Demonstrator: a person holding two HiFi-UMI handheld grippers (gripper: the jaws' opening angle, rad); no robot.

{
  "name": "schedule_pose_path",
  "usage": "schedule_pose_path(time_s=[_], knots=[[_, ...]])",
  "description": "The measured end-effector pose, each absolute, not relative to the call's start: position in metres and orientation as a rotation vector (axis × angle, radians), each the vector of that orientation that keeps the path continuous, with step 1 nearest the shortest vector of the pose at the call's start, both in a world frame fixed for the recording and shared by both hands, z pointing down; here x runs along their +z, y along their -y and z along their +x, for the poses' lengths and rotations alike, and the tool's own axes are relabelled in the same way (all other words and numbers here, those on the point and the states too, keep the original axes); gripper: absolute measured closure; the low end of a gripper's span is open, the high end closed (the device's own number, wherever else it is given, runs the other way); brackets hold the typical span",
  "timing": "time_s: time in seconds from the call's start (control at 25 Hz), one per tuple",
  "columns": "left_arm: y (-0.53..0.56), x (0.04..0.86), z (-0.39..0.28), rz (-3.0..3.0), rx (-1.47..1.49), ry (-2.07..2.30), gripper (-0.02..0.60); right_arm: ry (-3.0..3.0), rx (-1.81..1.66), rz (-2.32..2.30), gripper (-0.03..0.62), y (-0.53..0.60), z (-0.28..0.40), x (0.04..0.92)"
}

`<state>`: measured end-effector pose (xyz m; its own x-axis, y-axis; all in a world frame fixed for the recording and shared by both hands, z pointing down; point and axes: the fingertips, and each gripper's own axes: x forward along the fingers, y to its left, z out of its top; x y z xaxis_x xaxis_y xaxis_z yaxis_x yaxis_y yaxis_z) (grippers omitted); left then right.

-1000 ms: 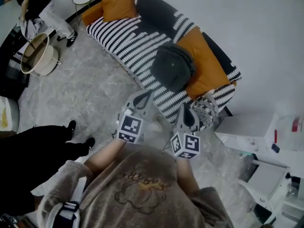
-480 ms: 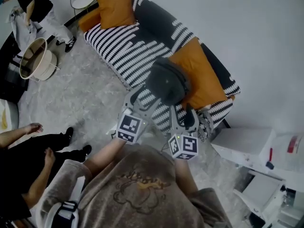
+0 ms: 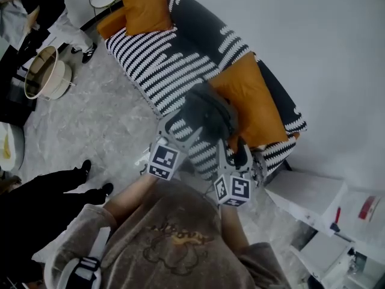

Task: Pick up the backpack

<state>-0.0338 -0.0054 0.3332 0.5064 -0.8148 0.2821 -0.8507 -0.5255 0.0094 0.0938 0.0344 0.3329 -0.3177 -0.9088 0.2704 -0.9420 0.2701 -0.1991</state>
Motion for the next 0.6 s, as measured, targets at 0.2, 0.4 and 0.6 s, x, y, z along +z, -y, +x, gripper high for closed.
schedule_pose_path(time_s=[0.2, 0.4, 0.6], knots=[[0.032, 0.362, -0.036, 2.589, 0.426, 1.404, 0.244, 2.362, 0.547, 1.812, 0.326, -0.017, 0.097, 0.360], [0.058, 0.395, -0.043, 2.570, 0.489, 1.363, 0.224, 2.299, 0.557, 1.875, 0.319, 0.003, 0.102, 0.388], [0.079, 0.440, -0.047, 2.530, 0.527, 1.337, 0.221, 2.194, 0.592, 1.961, 0.307, 0.008, 0.118, 0.435]])
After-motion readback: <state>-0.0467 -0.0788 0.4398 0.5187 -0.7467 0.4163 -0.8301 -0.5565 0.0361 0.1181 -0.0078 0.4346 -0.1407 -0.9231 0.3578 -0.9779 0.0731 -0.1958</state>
